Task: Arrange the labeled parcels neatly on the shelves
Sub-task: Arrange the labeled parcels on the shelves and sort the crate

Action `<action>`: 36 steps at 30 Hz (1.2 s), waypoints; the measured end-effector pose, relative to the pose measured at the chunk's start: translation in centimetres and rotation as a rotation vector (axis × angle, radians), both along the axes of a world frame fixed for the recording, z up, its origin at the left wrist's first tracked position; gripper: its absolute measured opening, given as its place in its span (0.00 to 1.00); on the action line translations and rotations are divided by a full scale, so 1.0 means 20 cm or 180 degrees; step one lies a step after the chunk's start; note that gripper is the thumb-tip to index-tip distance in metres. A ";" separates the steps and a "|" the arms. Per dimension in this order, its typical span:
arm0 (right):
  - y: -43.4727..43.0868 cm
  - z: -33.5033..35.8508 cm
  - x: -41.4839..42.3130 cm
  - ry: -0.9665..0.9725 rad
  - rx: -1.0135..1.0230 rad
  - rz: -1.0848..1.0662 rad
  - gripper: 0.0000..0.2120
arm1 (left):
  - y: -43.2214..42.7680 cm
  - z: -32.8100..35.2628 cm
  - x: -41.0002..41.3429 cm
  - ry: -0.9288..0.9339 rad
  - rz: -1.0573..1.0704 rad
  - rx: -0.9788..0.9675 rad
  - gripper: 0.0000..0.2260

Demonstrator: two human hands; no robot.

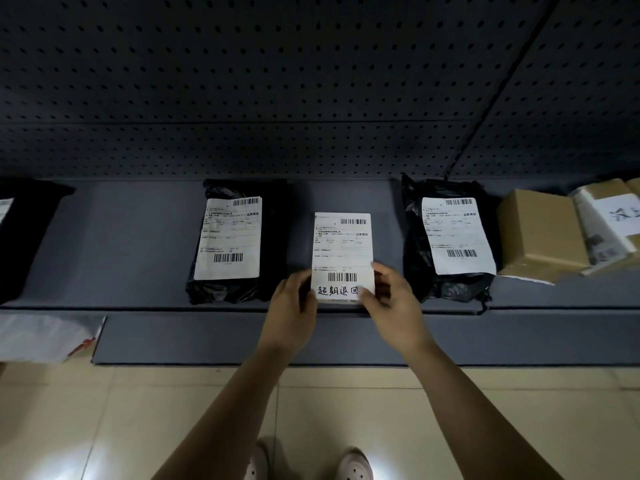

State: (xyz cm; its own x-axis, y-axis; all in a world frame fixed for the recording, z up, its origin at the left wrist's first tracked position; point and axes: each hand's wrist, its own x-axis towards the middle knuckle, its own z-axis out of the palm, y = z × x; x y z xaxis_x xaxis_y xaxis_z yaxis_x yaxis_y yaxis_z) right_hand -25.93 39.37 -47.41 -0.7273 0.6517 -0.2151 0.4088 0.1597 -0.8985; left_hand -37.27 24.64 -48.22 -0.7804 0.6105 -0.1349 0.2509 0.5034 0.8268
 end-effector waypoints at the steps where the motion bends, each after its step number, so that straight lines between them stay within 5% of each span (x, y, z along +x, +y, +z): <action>1: 0.00 -0.02 -0.01 -0.0124 0.0062 0.0064 0.22 | 0.00 -0.01 -0.01 -0.0016 -0.0021 -0.0061 0.16; 9: 0.00 0.01 -0.02 -0.0045 -0.0636 -0.0029 0.22 | 0.01 0.02 0.00 -0.0432 0.0043 0.0252 0.15; 14: -0.04 0.04 0.03 0.0378 -0.1093 -0.0335 0.18 | -0.03 0.07 0.05 -0.0161 0.0004 0.0333 0.14; 21: -0.11 0.12 0.14 0.0568 -0.1281 -0.0516 0.20 | -0.14 0.25 0.13 0.1341 -0.0308 -0.0603 0.18; 26: -0.22 0.33 0.24 0.0821 -0.1637 -0.0811 0.12 | -0.26 0.46 0.14 0.2279 -0.0394 -0.0713 0.15; 36: -0.76 0.79 0.54 0.1392 -0.1756 -0.1290 0.15 | -0.66 0.94 0.24 0.2592 -0.0899 -0.0320 0.19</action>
